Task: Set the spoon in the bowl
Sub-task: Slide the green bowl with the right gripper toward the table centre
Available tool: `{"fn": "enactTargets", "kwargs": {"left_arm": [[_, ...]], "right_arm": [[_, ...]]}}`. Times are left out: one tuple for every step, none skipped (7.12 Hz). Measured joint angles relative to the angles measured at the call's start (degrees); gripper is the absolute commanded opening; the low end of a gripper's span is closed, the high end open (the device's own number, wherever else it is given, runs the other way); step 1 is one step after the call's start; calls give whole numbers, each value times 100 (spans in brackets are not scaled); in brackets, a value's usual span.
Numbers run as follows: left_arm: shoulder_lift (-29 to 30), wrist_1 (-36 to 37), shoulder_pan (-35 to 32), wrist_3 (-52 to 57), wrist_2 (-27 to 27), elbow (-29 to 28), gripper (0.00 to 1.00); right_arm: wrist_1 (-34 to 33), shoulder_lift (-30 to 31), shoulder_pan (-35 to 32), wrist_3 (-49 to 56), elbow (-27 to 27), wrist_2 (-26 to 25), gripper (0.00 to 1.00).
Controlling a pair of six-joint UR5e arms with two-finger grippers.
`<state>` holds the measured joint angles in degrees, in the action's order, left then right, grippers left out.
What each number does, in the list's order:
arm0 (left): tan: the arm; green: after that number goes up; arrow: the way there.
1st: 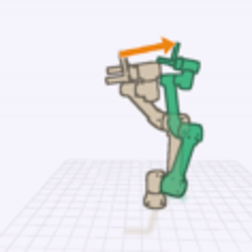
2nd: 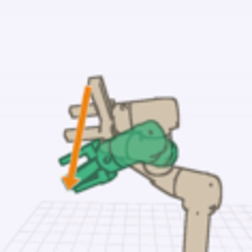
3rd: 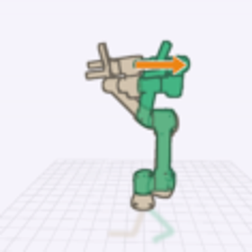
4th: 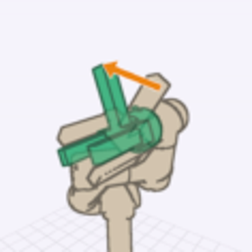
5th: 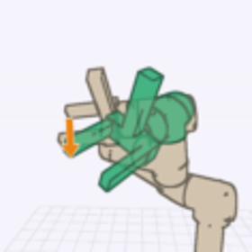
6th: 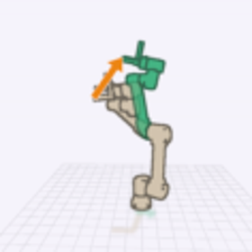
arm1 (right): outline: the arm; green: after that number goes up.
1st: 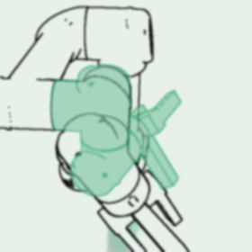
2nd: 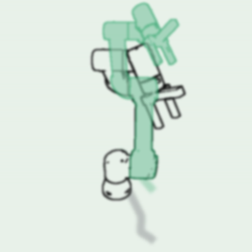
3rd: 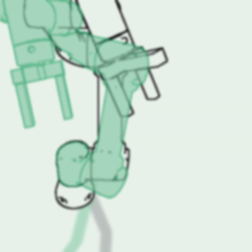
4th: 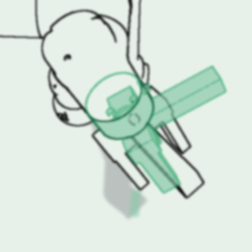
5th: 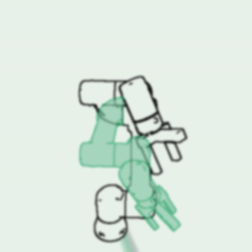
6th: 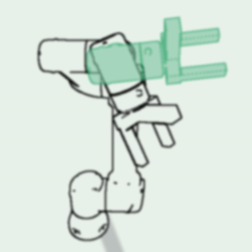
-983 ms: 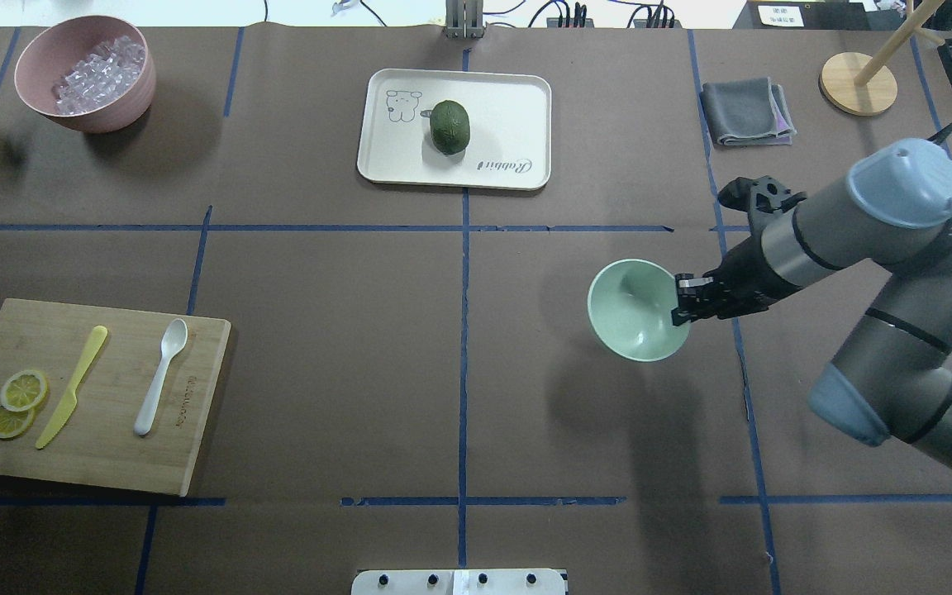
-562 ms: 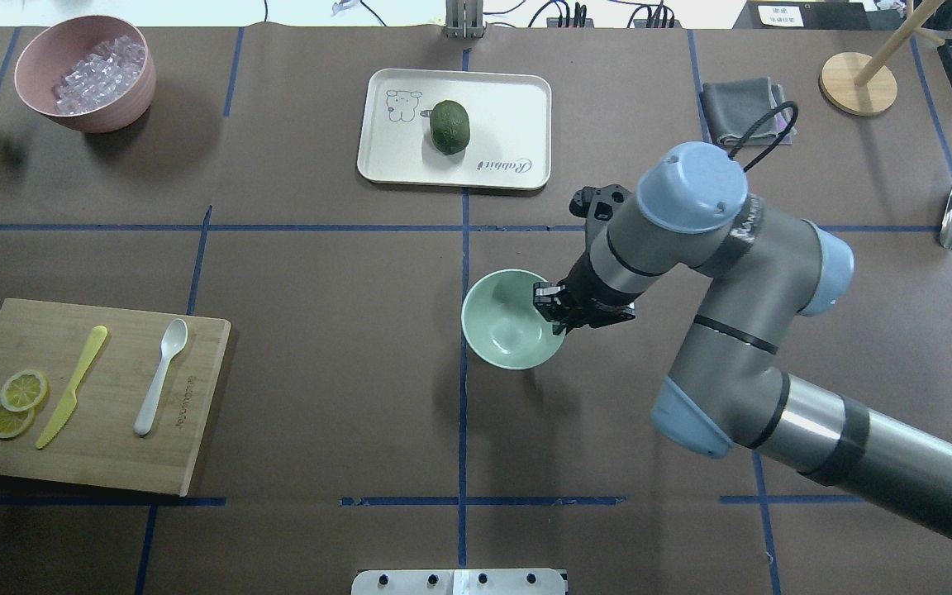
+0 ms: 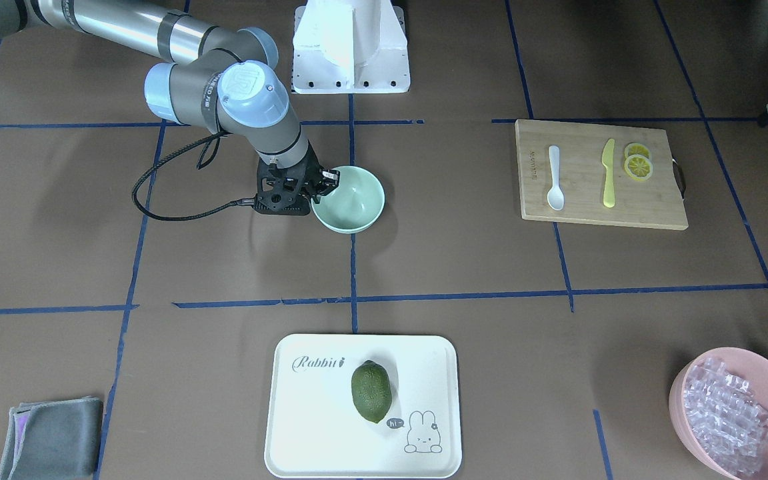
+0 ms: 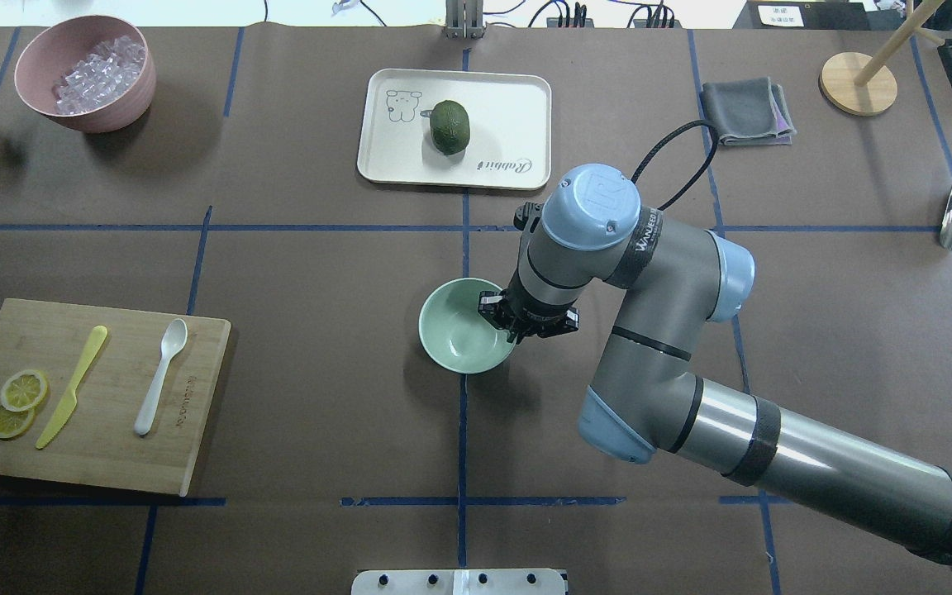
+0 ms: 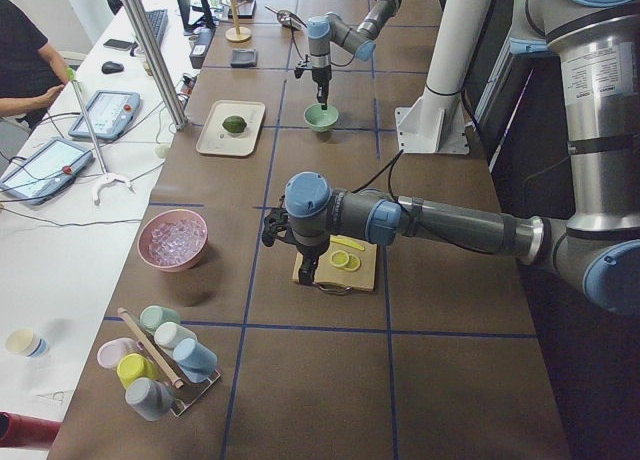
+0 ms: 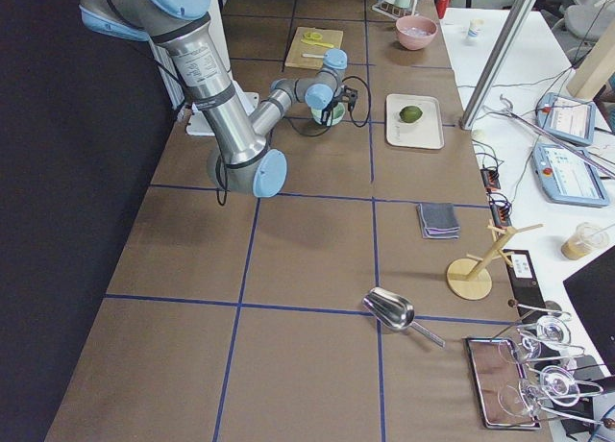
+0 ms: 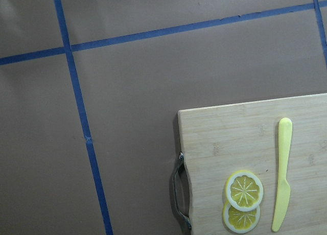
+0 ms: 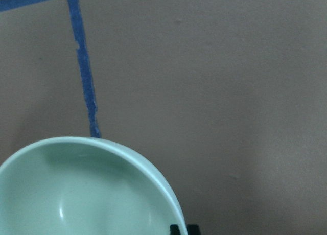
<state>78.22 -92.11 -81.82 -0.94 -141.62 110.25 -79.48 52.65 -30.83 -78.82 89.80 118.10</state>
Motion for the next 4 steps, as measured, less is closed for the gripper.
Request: {"fn": "enactTargets", "kwargs": {"left_arm": [[0,0,0,-1,-40,2,100],[0,0,0,-2,-68,4,100],[0,-2,1,-2,-79,4,100],[5,-8,4,-9,-83,14,100]], "right_arm": [[30,-12,13,-15,-16,-6,25],[56,-13,22,-27,-21,-9,83],[65,-12,27,-43,-21,-8,100],[66,-5,28,-48,16,-7,100]]}}
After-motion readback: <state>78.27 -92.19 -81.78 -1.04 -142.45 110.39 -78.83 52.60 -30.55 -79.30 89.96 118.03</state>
